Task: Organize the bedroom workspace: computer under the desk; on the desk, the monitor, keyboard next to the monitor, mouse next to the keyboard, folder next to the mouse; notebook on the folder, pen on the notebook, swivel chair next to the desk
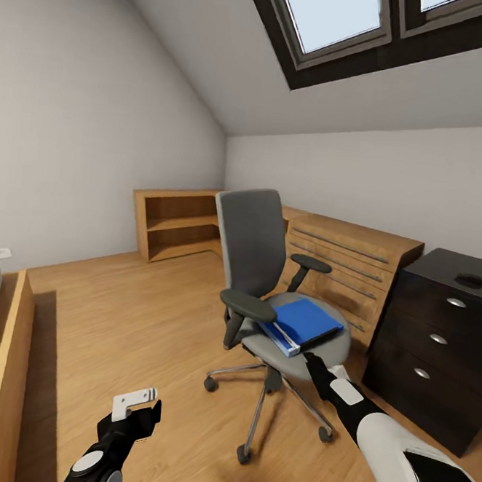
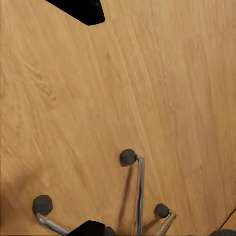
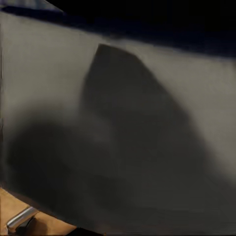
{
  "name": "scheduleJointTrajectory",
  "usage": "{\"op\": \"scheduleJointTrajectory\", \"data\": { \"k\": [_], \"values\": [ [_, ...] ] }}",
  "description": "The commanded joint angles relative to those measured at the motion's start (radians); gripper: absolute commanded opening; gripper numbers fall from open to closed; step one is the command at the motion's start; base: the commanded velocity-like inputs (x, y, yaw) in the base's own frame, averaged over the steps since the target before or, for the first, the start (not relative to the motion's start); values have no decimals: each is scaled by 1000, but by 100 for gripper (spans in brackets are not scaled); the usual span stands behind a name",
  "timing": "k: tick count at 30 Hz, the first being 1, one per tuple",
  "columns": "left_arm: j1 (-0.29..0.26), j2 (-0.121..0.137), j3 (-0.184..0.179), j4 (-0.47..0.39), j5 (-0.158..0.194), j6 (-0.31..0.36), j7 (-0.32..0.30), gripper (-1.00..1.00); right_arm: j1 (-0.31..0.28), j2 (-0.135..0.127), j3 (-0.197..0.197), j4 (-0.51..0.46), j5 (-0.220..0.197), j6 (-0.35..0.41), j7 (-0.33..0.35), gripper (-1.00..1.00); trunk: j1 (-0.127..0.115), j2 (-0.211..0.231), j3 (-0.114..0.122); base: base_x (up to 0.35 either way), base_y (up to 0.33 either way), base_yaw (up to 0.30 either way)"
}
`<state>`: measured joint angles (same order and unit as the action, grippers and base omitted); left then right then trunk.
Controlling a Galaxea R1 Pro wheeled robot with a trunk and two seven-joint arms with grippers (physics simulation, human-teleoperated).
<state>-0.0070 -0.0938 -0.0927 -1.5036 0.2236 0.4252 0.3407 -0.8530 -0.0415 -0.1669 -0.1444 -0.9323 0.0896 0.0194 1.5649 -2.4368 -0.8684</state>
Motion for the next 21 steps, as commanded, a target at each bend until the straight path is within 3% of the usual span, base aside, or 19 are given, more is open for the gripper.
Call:
{"op": "scheduleJointTrajectory", "data": {
  "k": [1,11,21],
  "values": [
    [-1,0,-1,-1,10,3,9,100,0,0,7,35,0,3,1,100,1,0,-1,323,0,0],
    [-1,0,-2,-1,10,3,9,100,0,1,7,32,0,4,-1,100,1,0,-1,127,0,0],
    [-1,0,-2,-1,10,3,9,100,0,1,7,32,0,4,-1,100,1,0,-1,247,0,0]
  ]
}}
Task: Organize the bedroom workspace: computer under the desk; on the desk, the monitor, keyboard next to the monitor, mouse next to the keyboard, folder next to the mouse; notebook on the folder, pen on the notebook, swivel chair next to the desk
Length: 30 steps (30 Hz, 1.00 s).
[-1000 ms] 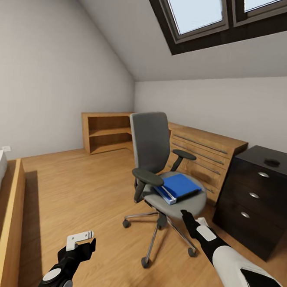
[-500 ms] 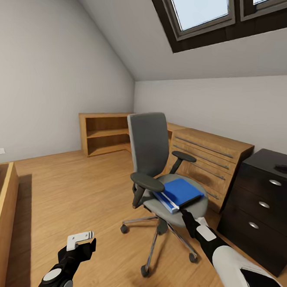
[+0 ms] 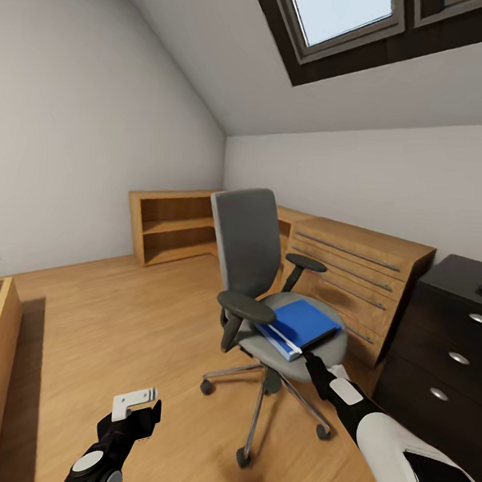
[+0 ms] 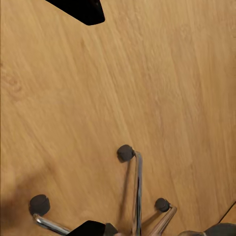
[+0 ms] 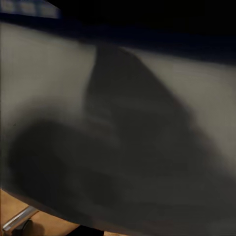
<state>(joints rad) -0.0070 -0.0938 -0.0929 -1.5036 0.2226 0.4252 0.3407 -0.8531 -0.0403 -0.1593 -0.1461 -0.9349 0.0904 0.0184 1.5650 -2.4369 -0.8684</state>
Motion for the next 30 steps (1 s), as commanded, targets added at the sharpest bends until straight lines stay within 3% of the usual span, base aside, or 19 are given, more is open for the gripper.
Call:
{"op": "scheduleJointTrajectory", "data": {
  "k": [1,16,30],
  "values": [
    [-1,0,-2,-1,11,3,9,100,0,0,0,34,2,3,0,100,1,0,-1,268,0,0],
    [-1,0,-2,-1,11,3,9,100,0,0,0,34,2,3,1,100,1,0,-1,270,3,0],
    [-1,-1,-2,-1,11,3,6,100,0,0,0,34,2,3,2,100,1,0,-1,282,138,0]
  ]
}}
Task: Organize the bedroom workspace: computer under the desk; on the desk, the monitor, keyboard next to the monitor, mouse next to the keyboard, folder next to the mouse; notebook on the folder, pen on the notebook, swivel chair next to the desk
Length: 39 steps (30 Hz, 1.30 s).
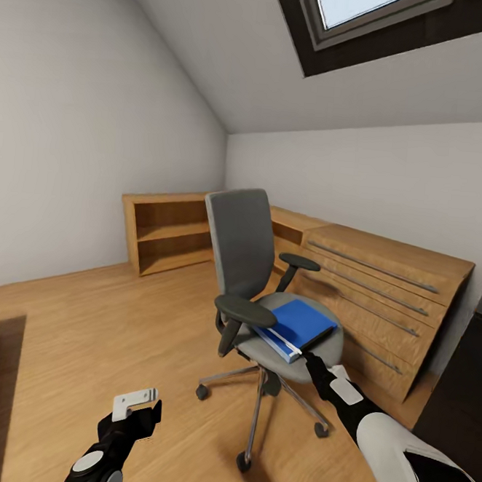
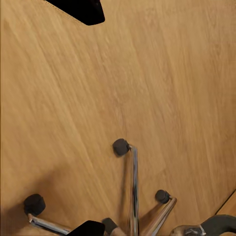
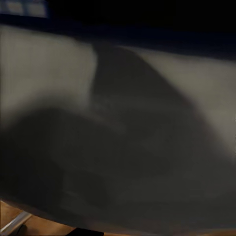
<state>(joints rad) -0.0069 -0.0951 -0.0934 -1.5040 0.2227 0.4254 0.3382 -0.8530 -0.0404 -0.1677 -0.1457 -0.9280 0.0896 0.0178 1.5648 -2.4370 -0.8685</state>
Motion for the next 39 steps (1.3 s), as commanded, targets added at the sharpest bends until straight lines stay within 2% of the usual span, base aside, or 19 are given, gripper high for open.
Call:
{"op": "scheduleJointTrajectory", "data": {
  "k": [1,12,16,19,21,25,39],
  "values": [
    [-1,0,-2,-1,10,3,9,100,0,1,8,34,-5,4,2,100,1,0,-1,297,142,0],
    [-1,0,-2,-1,10,3,10,100,0,1,9,34,-5,3,3,100,1,0,-1,255,41,0],
    [-1,0,-2,-1,10,3,10,100,0,1,10,34,-5,2,3,100,1,0,-1,27,0,0],
    [-1,2,-46,7,11,4,15,100,0,1,10,34,-4,1,4,100,1,0,-1,-74,0,0],
    [-1,2,-54,11,11,4,16,100,0,1,9,34,5,0,4,100,1,0,-1,-45,0,0],
    [-1,3,-57,11,10,4,16,100,0,1,10,34,17,-1,5,100,1,0,-1,-9,0,0],
    [-1,2,-58,11,9,4,16,100,0,1,10,34,18,-1,5,100,-3,7,2,0,0,0]
  ]
}}
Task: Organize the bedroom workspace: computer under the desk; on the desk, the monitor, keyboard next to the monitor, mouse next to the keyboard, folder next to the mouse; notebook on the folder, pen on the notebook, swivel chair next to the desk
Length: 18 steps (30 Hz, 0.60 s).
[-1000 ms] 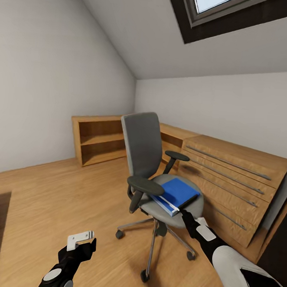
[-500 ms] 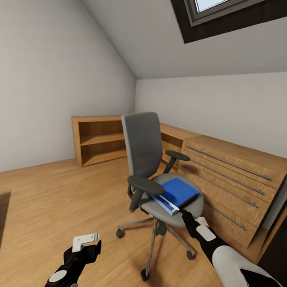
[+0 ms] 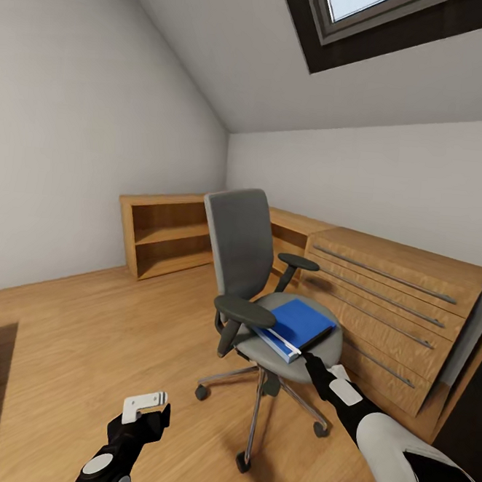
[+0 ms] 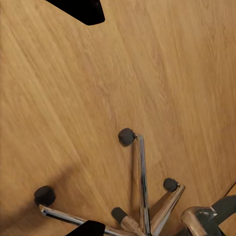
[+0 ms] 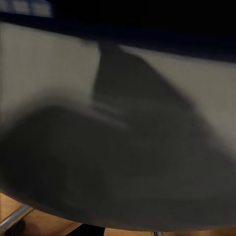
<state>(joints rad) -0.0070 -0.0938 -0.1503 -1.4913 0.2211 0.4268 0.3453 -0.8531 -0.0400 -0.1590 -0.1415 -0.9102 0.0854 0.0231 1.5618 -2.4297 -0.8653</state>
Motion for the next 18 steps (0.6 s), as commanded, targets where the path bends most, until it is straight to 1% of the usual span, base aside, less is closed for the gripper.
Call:
{"op": "scheduleJointTrajectory", "data": {
  "k": [1,5,11,18],
  "values": [
    [-1,0,-2,-1,11,3,9,100,0,0,1,30,1,4,0,100,0,0,-1,0,0,0],
    [-1,1,-2,-1,11,3,8,100,0,0,1,30,1,4,0,100,0,0,-1,-9,0,0],
    [-1,1,-2,-1,11,3,8,100,0,0,1,30,1,4,0,100,0,0,-1,-128,0,0],
    [-1,1,-2,0,11,3,8,100,0,0,1,30,1,4,0,100,0,0,-1,-6,0,0]
  ]
}}
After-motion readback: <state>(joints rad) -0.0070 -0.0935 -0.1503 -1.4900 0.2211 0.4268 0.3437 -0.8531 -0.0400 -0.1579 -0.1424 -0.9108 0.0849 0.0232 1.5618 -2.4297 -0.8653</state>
